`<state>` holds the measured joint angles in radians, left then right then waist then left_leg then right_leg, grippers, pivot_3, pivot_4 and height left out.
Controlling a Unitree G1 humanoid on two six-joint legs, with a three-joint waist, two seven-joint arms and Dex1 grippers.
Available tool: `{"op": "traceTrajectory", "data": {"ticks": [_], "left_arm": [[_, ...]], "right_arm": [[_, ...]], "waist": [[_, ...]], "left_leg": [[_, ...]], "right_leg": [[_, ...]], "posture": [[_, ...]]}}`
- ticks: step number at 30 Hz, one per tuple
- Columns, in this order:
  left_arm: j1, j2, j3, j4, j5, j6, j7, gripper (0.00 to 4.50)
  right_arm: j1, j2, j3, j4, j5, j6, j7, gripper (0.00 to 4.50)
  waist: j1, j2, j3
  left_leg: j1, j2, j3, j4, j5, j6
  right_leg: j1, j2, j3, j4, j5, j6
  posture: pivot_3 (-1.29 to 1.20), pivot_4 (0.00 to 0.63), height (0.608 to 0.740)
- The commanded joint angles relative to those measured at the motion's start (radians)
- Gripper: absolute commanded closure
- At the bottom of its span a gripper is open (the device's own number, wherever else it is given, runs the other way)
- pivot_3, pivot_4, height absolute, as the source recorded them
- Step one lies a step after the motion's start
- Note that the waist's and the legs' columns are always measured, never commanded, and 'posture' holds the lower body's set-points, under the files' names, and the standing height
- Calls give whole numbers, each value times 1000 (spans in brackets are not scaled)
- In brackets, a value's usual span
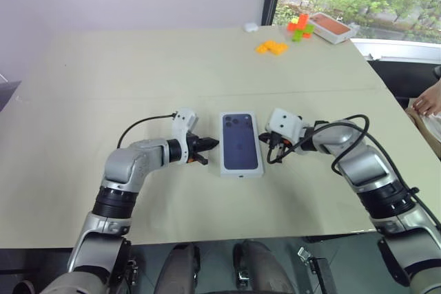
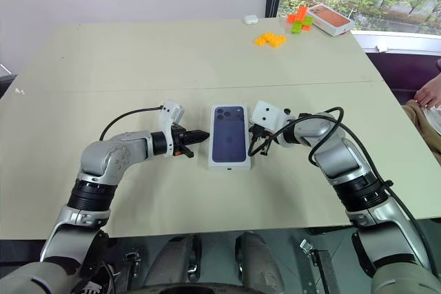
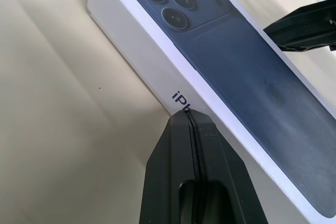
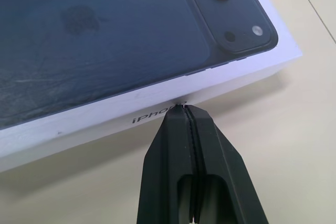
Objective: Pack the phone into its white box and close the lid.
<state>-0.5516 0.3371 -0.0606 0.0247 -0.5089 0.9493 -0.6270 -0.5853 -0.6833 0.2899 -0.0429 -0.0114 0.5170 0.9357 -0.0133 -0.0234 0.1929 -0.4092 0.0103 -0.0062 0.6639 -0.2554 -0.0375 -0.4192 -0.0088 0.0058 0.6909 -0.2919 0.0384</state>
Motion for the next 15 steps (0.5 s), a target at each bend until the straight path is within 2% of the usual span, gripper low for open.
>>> {"op": "traceTrajectory", "data": {"ticks": [1,5,8,15], "left_arm": [[-31,8,56,-32,-12,-29,7,4500],[-75,4,90,11,2,-70,19,4500],[-134,-20,100,114,62,-166,74,4500],[-251,-113,121,336,90,-289,103,4500]], "right_arm": [[-53,2,-68,19,32,-7,-2,4482],[-130,42,-128,83,70,-6,-42,4482],[-168,83,-139,117,68,-17,-76,4482],[-188,174,-58,176,-26,-57,-176,4482]], "waist": [[0,0,0],[0,0,0],[1,0,0],[1,0,0]], "left_leg": [[0,0,0,0,0,0],[0,0,0,1,0,0],[1,0,0,1,0,0],[0,-1,0,1,0,1]], "right_leg": [[0,0,0,0,0,0],[0,0,0,1,0,0],[1,0,0,1,0,0],[1,-1,0,0,1,1]], "posture": [[0,150,740],[0,150,740],[0,150,740],[0,150,740]]}}
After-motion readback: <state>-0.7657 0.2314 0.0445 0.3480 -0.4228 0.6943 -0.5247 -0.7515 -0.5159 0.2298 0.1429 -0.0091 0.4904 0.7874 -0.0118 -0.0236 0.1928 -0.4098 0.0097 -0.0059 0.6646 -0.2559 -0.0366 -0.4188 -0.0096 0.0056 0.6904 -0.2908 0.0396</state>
